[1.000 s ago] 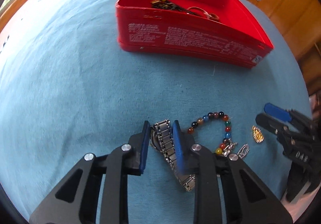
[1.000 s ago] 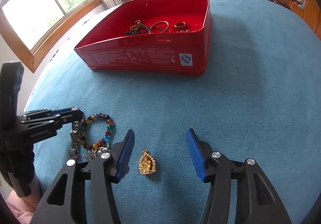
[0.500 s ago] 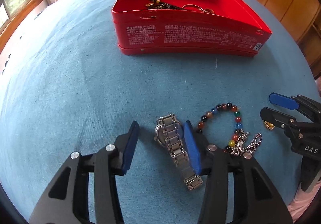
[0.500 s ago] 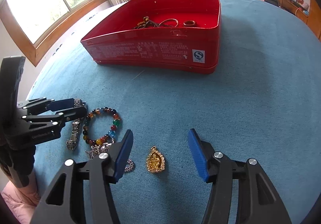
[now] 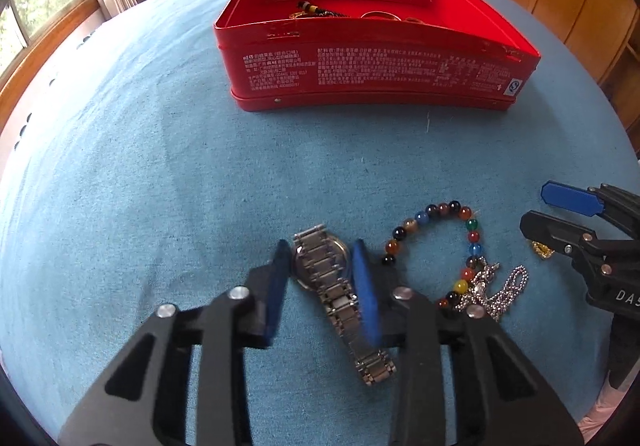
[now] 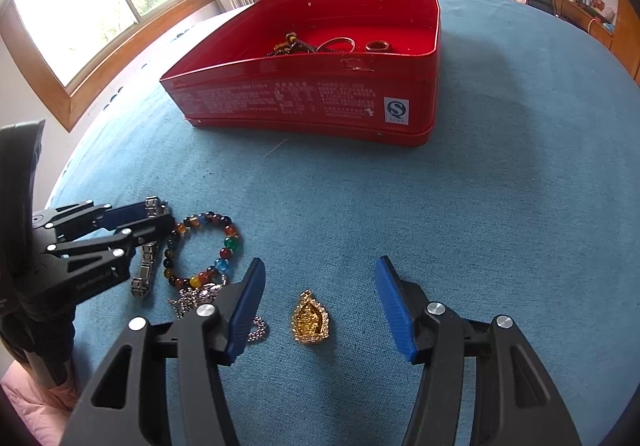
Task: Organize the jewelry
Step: 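Grasp the silver watch with the left tool while the right tool grasps the gold pendant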
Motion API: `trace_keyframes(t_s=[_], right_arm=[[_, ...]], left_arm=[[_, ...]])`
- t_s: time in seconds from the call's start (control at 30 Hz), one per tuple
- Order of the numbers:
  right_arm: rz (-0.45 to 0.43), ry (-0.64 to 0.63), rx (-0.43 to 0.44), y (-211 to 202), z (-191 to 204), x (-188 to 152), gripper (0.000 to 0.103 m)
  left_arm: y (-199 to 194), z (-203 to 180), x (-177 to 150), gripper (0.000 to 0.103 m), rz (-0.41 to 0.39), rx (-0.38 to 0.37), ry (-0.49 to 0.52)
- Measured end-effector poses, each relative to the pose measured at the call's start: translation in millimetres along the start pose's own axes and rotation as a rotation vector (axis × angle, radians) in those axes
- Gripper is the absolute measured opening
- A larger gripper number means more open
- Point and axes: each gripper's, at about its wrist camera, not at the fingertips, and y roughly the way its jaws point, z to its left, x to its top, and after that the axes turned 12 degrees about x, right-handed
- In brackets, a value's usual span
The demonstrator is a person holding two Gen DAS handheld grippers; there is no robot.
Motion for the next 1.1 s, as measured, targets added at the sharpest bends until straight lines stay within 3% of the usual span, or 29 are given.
trace_keyframes(t_s=[0.5,0.67,0.93,1.1], right_arm=[[-0.022,0.065,0.035,-9,1,-17,0.058],[-0.028,0.065,0.025,-12,1,-24,0.049],[-0.016,-0.007,-0.073,-12,9,-32,0.040],[-0.018,-0.047,-0.125,-14,12,-38,0.019]], left_arm=[[-11,24,-5,0.030,0.003,-0.116,-0.006],[-16,26,-14,0.030,-0.009,-0.131,0.021],[-12,30,-18,0.030,-0.002,-0.136,0.032],[-11,29,-19,0.030,-0.001,-0.134,0.038]])
